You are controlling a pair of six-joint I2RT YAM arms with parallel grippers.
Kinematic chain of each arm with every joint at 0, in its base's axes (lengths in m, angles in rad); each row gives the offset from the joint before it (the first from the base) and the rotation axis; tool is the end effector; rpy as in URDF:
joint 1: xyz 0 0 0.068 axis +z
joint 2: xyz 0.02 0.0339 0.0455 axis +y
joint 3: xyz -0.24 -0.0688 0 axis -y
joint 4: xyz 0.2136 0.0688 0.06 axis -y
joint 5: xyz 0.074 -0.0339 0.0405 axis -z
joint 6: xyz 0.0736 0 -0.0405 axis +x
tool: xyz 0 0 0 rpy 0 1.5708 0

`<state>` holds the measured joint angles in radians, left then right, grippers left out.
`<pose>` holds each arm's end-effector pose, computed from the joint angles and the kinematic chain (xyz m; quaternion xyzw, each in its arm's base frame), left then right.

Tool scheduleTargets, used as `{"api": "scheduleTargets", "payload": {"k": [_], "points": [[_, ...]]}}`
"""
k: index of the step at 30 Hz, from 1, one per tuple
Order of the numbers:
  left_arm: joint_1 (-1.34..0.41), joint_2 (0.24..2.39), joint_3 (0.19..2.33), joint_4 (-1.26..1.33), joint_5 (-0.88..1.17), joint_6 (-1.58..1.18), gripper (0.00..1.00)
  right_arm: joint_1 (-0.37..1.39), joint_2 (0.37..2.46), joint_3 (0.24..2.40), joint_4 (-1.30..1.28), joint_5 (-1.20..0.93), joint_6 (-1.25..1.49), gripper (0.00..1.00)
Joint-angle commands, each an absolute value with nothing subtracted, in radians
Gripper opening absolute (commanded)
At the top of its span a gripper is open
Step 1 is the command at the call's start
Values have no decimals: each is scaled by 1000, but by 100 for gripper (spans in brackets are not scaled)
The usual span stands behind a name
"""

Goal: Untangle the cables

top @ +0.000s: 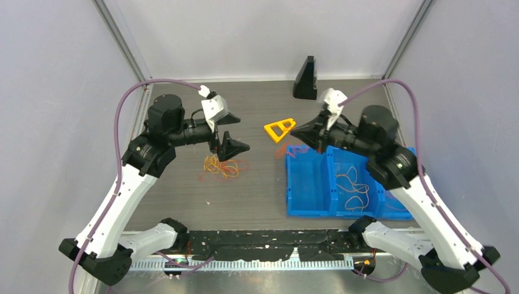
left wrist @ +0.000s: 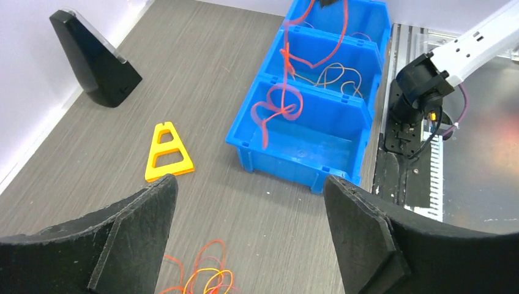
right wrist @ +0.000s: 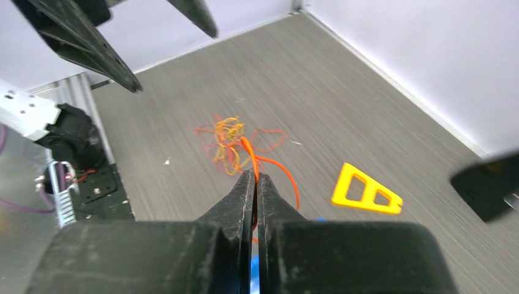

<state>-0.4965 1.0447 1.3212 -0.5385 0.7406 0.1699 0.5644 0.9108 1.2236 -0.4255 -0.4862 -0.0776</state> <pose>0.1632 -0.1449 0.4038 0.4501 0.6269 -0.3756 0.5132 0.1470 0.1338 0.4103 -0.3806 0.6363 0.3301 0.5842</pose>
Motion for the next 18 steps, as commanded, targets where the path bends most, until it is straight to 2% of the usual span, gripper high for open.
{"api": "scheduleTargets", "payload": {"k": [1,10,18], "points": [[-491,1004,1299,-477,684,188,91,517,791,1194,-561,-408,-139,5],[-490,1032,1286,-488,616,181,91,382,611,1083,-701,-309,-73,5],[-489,1058,1285,-532,519,199,91,301,652,896,-608,-246,98,6]]}}
